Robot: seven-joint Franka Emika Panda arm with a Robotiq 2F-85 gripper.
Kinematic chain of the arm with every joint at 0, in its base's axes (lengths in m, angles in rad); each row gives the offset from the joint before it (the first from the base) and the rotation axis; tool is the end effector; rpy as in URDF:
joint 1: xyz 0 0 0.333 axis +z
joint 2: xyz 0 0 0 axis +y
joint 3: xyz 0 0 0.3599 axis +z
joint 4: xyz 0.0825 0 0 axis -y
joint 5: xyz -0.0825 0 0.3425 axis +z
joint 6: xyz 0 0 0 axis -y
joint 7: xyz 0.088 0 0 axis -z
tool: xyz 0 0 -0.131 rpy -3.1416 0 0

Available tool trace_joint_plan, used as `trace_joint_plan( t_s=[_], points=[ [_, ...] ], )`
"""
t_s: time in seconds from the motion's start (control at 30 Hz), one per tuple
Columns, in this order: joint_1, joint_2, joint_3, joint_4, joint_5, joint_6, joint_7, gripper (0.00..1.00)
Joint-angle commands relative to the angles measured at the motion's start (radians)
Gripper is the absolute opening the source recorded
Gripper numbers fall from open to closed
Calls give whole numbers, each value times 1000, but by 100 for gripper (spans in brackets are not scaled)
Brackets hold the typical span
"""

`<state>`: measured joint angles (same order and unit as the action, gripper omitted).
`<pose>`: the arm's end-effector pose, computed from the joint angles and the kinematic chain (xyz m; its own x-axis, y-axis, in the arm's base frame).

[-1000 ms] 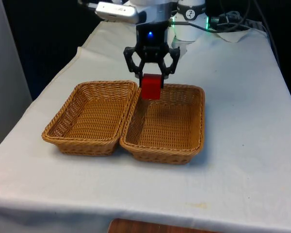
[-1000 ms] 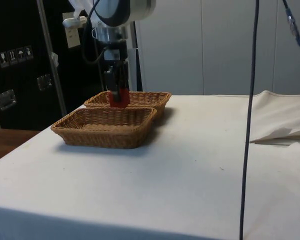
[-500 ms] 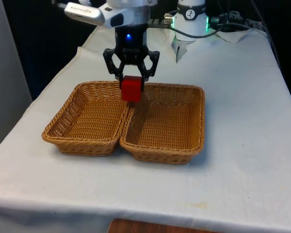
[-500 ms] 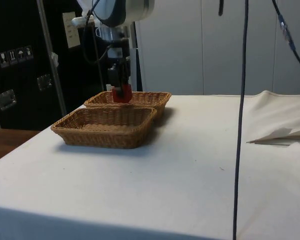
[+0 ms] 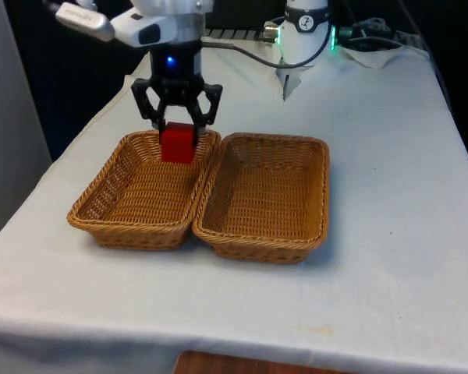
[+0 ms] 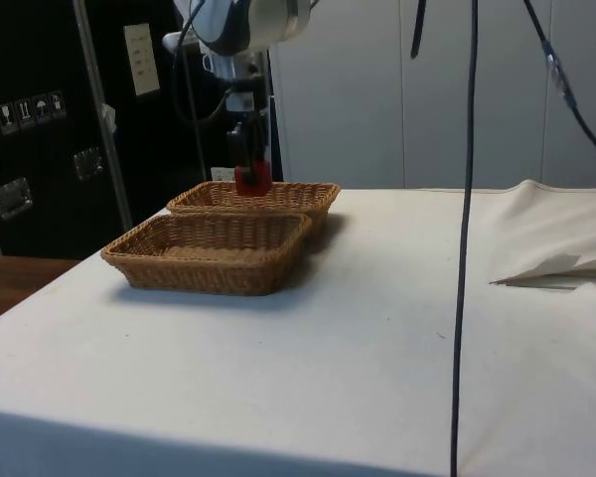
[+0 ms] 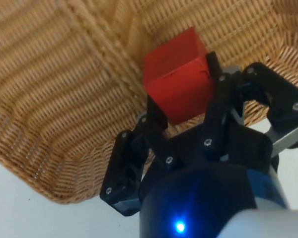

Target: Pick up the red cube and place it into the right basket.

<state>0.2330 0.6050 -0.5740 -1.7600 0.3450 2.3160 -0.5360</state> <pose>0.6381 -0.1608 0.3109 0.9976 0.0593 0.0363 0.0564 -0.9954 0.0772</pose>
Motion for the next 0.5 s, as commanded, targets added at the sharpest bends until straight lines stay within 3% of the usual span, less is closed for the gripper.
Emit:
trace_joint_plan(
  t_s=[0.0, 0.23, 0.27, 0.3, 0.47],
  points=[
    [-17, 14, 7, 15, 15, -9, -17, 2],
    [-23, 75, -21, 53, 85, -8, -79, 2],
    [-13, 82, -34, 51, 93, 0, -83, 2],
    [-24, 92, -27, 63, 101, -7, -92, 2],
    [-27, 121, -41, 87, 132, -11, -117, 2]
  ],
)
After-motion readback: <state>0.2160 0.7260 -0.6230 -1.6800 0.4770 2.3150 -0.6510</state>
